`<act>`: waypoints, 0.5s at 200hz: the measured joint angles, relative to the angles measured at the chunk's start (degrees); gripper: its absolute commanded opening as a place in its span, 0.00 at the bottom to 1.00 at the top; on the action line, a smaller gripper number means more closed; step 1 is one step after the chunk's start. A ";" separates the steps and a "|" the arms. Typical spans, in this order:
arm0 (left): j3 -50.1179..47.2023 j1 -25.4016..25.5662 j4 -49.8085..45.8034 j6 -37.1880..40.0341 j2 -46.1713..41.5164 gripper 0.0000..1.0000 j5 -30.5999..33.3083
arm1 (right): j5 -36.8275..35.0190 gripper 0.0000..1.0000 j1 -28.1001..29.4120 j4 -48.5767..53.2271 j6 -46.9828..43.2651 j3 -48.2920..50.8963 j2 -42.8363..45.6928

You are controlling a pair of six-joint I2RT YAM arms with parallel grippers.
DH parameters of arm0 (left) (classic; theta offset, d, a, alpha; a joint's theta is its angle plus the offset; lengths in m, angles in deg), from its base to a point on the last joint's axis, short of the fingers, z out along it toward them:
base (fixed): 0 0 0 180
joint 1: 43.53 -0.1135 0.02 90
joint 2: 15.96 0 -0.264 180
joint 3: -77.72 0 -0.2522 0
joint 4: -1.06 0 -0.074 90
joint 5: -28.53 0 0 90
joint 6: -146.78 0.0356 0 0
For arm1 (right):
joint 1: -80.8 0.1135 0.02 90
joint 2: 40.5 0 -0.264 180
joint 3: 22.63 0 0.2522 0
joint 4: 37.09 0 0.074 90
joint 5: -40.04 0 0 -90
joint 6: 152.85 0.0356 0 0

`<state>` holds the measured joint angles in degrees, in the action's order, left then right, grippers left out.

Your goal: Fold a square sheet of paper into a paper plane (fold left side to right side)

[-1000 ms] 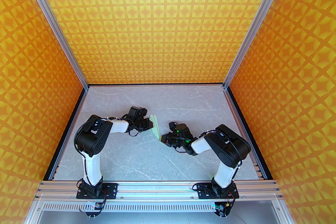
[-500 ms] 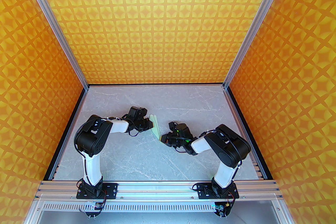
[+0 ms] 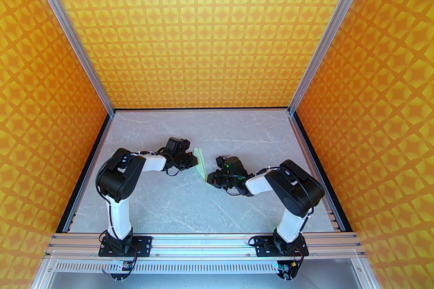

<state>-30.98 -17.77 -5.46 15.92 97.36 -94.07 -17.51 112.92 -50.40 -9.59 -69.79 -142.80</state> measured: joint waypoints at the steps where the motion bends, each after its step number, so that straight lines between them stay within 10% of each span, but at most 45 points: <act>1: 0.00 0.00 0.00 0.00 0.00 0.10 0.00 | 0.02 0.04 0.00 0.11 -0.02 -0.04 0.00; 100: 1.09 0.00 -1.11 0.09 0.33 0.10 0.00 | -3.30 0.02 0.66 14.93 -5.35 -6.03 1.18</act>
<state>-29.89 -17.77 -6.57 16.01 97.68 -94.07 -20.81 113.58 -35.47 -14.95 -75.83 -141.62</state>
